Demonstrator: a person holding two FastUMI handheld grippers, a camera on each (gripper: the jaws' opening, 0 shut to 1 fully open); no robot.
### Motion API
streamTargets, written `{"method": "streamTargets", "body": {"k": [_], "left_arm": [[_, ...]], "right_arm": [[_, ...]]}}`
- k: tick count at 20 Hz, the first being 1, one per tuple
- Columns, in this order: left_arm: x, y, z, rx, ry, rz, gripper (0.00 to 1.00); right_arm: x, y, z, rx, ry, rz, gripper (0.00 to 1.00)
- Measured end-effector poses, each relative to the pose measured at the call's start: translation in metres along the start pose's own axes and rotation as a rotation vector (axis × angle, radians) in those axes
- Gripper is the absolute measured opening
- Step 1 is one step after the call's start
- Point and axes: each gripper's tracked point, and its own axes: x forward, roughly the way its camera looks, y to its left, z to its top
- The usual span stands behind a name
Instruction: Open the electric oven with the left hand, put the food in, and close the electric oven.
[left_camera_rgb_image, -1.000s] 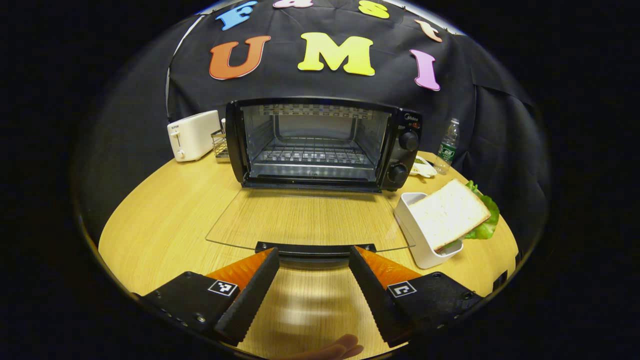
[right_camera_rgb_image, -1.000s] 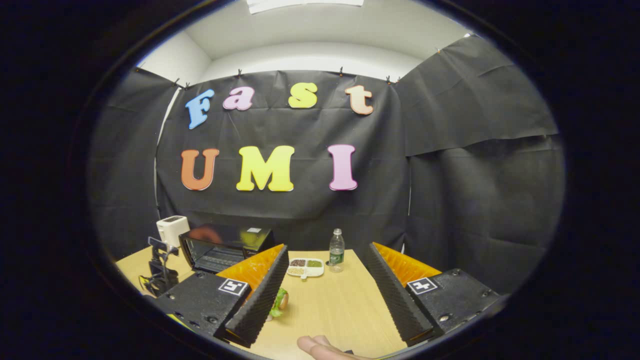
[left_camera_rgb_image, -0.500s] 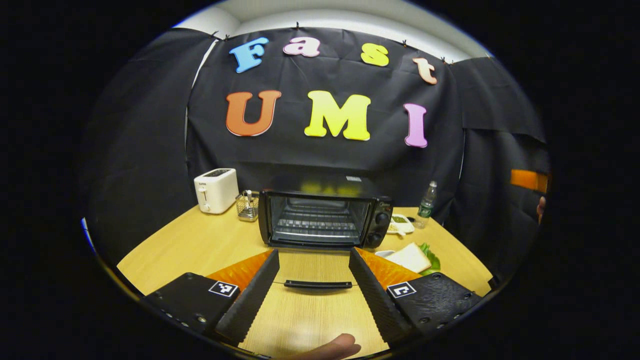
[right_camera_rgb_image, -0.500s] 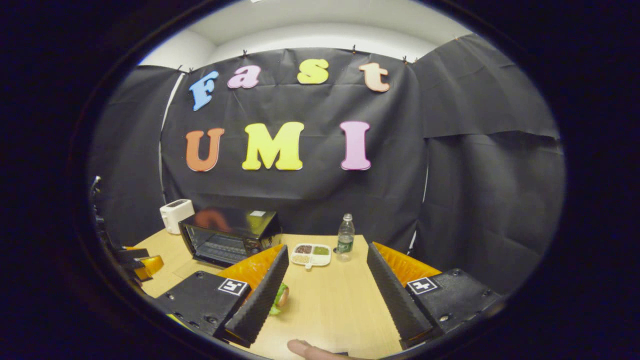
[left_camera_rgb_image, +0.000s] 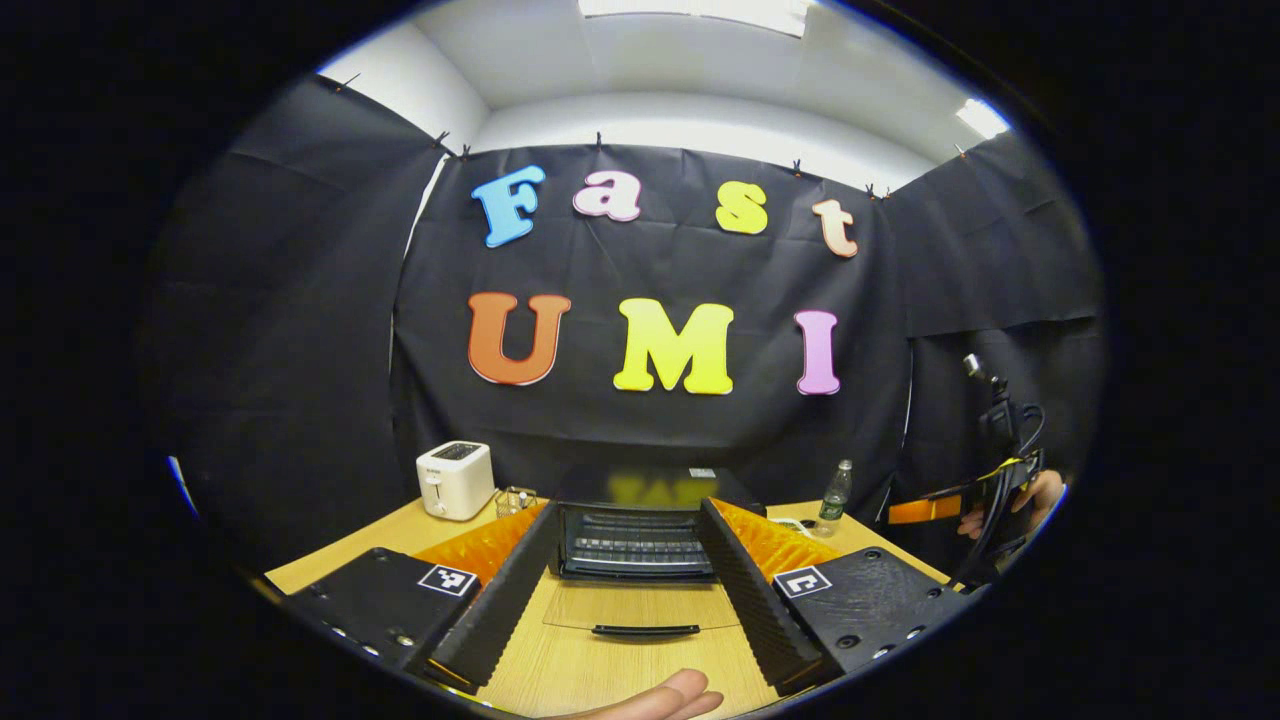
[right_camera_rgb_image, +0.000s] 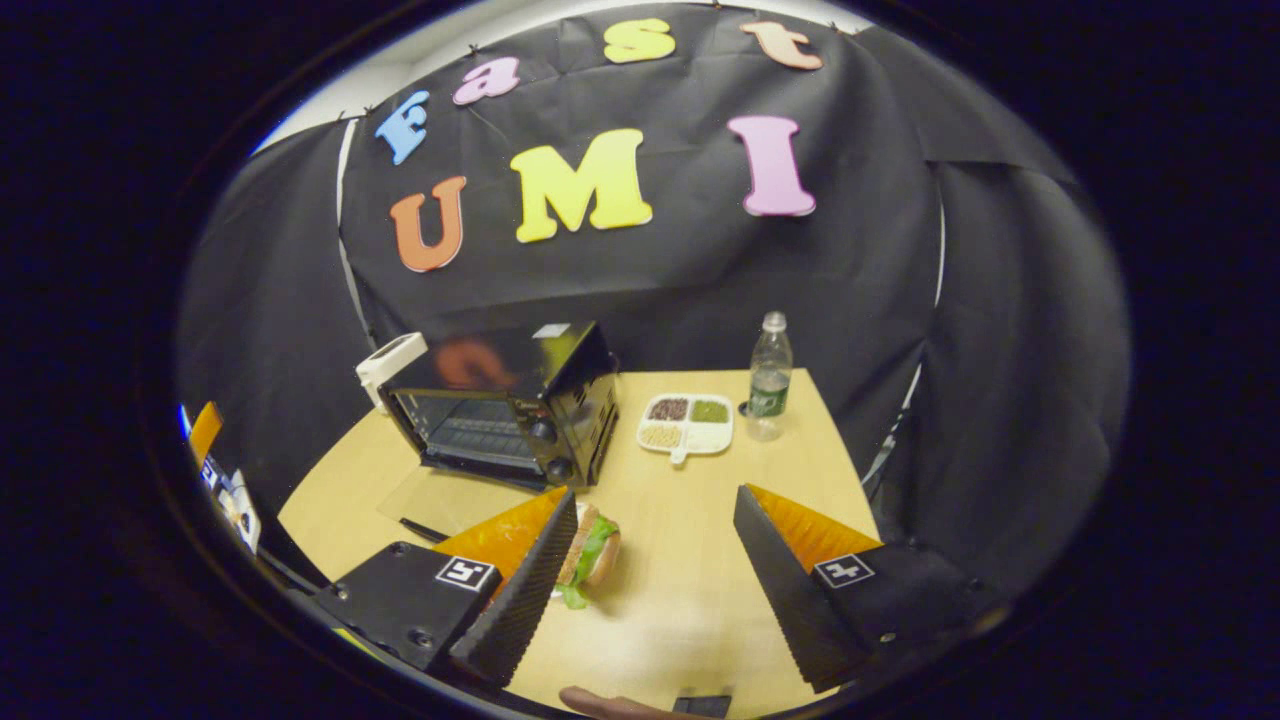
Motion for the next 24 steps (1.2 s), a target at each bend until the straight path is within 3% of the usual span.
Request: {"method": "streamTargets", "body": {"k": [8, 9, 10, 11, 13, 19, 20, 22, 23, 24], "left_arm": [[0.002, 0.017, 0.017, 0.014, -0.050, 0.099, 0.92], [0.004, 0.017, 0.016, 0.020, -0.046, 0.108, 0.92], [0.005, 0.016, 0.014, 0.027, -0.037, 0.116, 0.93], [0.007, 0.017, 0.013, 0.031, -0.032, 0.126, 0.93], [0.011, 0.016, 0.010, 0.036, -0.023, 0.136, 0.92], [0.025, 0.004, -0.005, 0.047, 0.022, 0.126, 0.92], [0.026, 0.001, -0.007, 0.055, 0.028, 0.121, 0.92], [0.026, -0.006, -0.012, 0.064, 0.041, 0.100, 0.93], [0.026, -0.008, -0.014, 0.068, 0.047, 0.092, 0.93], [0.024, -0.009, -0.014, 0.071, 0.045, 0.082, 0.92]], "right_arm": [[0.084, 0.024, -0.059, 0.193, 0.347, 0.270, 0.97], [0.090, 0.028, -0.065, 0.215, 0.382, 0.298, 0.85], [0.095, 0.031, -0.069, 0.239, 0.417, 0.326, 0.84], [0.096, 0.035, -0.074, 0.268, 0.454, 0.353, 0.95], [0.100, 0.041, -0.081, 0.311, 0.524, 0.403, 0.94], [0.110, 0.050, -0.101, 0.385, 0.677, 0.448, 0.86], [0.110, 0.055, -0.102, 0.398, 0.685, 0.472, 0.78], [0.109, 0.059, -0.102, 0.421, 0.694, 0.502, 0.45], [0.108, 0.062, -0.104, 0.428, 0.696, 0.515, 0.53], [0.104, 0.062, -0.105, 0.432, 0.700, 0.518, 0.47]]}}
